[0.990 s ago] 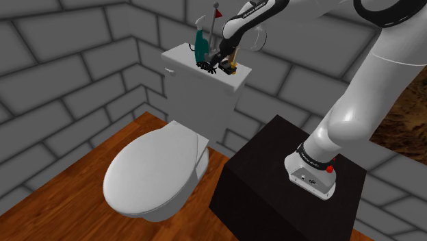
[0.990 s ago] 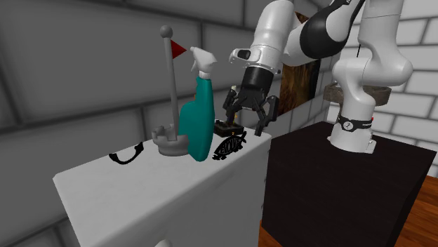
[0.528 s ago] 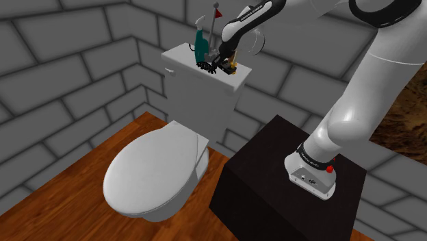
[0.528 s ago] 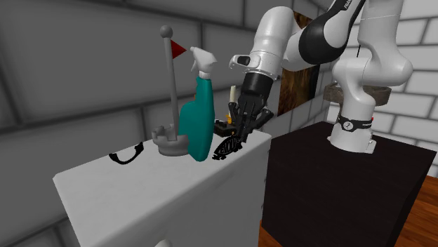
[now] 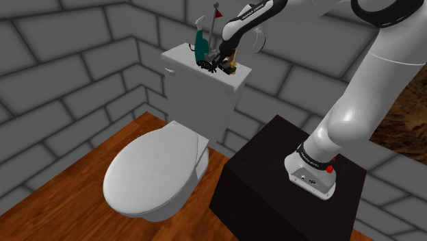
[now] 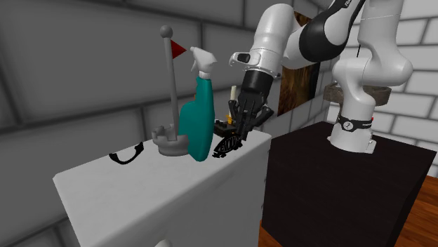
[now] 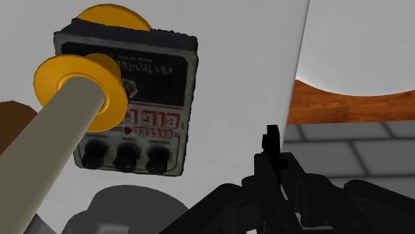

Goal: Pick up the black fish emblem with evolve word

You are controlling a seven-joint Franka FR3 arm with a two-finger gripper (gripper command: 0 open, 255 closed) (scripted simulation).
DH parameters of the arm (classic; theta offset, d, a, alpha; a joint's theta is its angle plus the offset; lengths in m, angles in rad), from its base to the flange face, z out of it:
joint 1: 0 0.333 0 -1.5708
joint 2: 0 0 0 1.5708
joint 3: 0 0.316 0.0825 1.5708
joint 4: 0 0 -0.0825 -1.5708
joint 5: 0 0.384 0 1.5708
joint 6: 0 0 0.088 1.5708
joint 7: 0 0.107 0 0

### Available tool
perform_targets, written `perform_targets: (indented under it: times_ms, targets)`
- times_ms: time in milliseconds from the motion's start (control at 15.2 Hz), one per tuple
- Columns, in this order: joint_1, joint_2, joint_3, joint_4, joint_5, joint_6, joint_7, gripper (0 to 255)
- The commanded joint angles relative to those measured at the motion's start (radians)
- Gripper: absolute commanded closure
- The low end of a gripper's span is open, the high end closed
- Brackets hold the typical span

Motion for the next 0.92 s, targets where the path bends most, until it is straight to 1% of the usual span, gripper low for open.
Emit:
perform_targets:
  times_ms: [0,528,858]
  targets:
    - [0.006,-0.019,-0.008,0.002,-0.026,-0.020,0.024,255]
    - [0.014,-0.091,-0.029,0.029,-0.116,-0.112,0.104,255]
    - [0.014,-0.123,-0.034,0.050,-0.152,-0.162,0.137,255]
